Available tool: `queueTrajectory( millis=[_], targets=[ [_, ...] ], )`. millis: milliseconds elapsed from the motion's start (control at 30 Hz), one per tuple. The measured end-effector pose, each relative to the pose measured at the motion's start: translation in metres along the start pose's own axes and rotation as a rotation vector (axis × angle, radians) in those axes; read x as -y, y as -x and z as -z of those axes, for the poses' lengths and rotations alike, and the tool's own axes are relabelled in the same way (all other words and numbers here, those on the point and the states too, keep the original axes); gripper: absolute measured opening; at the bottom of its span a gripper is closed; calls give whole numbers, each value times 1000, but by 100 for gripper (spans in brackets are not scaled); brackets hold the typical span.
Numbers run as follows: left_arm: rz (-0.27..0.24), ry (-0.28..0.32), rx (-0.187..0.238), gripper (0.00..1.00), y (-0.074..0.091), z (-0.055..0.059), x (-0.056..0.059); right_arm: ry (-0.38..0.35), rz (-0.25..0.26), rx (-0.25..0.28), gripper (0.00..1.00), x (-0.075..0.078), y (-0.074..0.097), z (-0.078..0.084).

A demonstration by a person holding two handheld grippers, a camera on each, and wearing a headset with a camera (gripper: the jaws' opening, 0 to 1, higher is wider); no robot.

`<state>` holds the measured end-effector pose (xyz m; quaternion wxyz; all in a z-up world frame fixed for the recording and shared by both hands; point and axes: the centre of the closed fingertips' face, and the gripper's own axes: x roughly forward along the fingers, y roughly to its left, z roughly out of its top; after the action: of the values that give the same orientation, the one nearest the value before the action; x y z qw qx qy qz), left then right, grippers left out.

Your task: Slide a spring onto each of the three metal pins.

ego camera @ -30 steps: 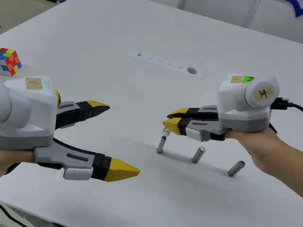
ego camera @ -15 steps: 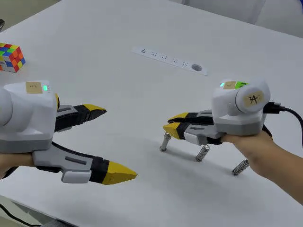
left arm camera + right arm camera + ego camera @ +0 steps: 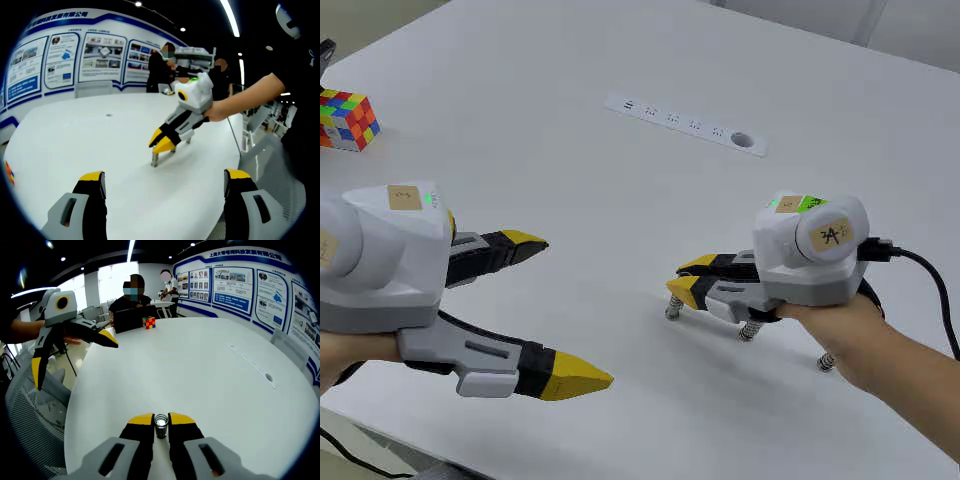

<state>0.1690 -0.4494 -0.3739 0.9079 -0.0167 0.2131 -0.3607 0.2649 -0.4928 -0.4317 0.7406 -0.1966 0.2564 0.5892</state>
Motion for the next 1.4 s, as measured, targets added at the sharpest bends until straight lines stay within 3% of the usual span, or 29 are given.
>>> queueTrajectory(
  millis=[367, 600, 867, 1133, 1300, 1400],
  targets=[
    [7, -1, -13, 100, -2, 2, 2, -17, 10, -9, 12, -1, -3, 7],
    [6, 5, 32, 100, 1, -14, 2, -20, 12, -20, 12, -2, -4, 11],
    [10, -5, 26, 100, 0, -16, 3, -36, -2, -11, 13, -3, 0, 9],
    [24, -29, 11, 99, -3, -20, 6, -41, 30, 38, 16, 8, 23, -7],
    [20, -49, 12, 99, -7, -28, 3, -21, 80, 67, 18, 23, 50, -15],
    [11, -57, 12, 99, -9, -32, -1, -28, 120, 104, 19, 32, 75, -20]
  ],
)
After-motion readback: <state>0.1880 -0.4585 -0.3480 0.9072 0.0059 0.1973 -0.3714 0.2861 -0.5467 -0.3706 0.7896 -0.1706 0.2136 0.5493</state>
